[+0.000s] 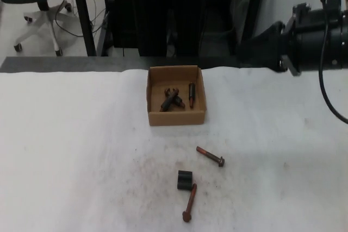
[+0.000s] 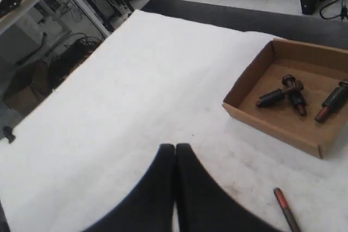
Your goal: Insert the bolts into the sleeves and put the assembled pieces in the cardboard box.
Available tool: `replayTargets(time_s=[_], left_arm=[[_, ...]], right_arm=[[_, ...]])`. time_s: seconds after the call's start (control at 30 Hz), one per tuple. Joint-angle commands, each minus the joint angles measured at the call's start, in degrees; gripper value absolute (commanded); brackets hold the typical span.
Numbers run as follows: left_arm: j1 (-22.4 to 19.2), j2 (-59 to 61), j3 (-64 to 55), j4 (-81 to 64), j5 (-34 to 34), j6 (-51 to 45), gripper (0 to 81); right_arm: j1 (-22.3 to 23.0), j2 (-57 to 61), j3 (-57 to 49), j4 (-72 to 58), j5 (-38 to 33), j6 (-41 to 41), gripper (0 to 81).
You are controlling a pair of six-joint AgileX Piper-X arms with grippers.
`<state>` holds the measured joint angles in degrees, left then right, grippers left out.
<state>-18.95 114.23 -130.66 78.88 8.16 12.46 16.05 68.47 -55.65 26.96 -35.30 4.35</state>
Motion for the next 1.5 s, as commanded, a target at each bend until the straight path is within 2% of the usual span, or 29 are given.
replayTargets(time_s=[0.0,0.07,0.17,0.27,0.4,0.5,0.67,0.77,0.97,1.07,1.17,1.23,1.27,1.33,1.47], left_arm=[[-0.9,-1.3,1.6,3.4,9.3,0.3,0.0],[-2.2,-1.7,3.1,6.8,8.8,-0.9,0.0],[-4.3,-1.9,6.9,10.1,4.5,-1.0,0.0],[-6.8,-1.9,12.5,7.6,5.1,-0.9,0.0],[-10.7,-1.5,21.6,-0.9,12.5,2.3,0.0],[-13.9,-0.1,27.4,-4.5,12.0,8.5,0.0],[-18.3,3.2,31.7,-9.4,11.3,20.6,0.0],[-20.8,4.3,31.8,-15.7,8.9,24.7,0.0],[-24.6,4.5,31.8,-30.6,7.3,32.6,0.4],[-25.5,4.7,31.8,-32.7,7.3,35.1,11.2],[-25.6,5.2,31.9,-32.0,5.8,36.1,33.8],[-25.6,5.6,31.9,-31.7,0.1,37.7,45.4],[-25.6,5.7,31.9,-31.7,-2.7,37.9,48.6],[-25.5,5.8,31.9,-31.7,-5.4,38.7,47.6],[-25.0,6.1,31.9,-30.3,-5.2,40.4,44.4]], right_arm=[[-0.2,0.0,0.1,2.4,1.6,-2.8,0.3],[-0.2,0.0,0.9,2.8,3.2,-3.6,0.3],[-0.2,0.0,2.7,2.8,3.7,-3.6,0.3],[-0.2,0.0,4.9,3.5,4.1,-3.6,0.3],[-0.5,0.0,7.9,5.3,13.2,-3.6,0.3],[-3.0,0.0,9.1,8.5,18.1,-3.6,0.3],[-11.0,0.0,9.5,14.7,18.0,-3.6,0.3],[-14.8,0.0,9.9,16.3,13.8,-3.6,0.3],[-17.4,0.0,12.2,17.0,7.5,-3.6,0.3],[-17.4,0.0,14.0,17.0,5.1,-4.4,0.3],[-17.4,0.0,15.7,15.8,2.5,-4.4,0.3],[-17.4,-0.1,16.7,14.4,1.0,-4.4,0.3],[-17.4,-0.2,17.1,13.7,0.2,-4.4,0.3],[-17.4,-0.2,17.6,13.1,-0.5,-3.9,0.3],[-17.4,-0.2,17.7,13.1,-2.1,-3.9,0.3]])
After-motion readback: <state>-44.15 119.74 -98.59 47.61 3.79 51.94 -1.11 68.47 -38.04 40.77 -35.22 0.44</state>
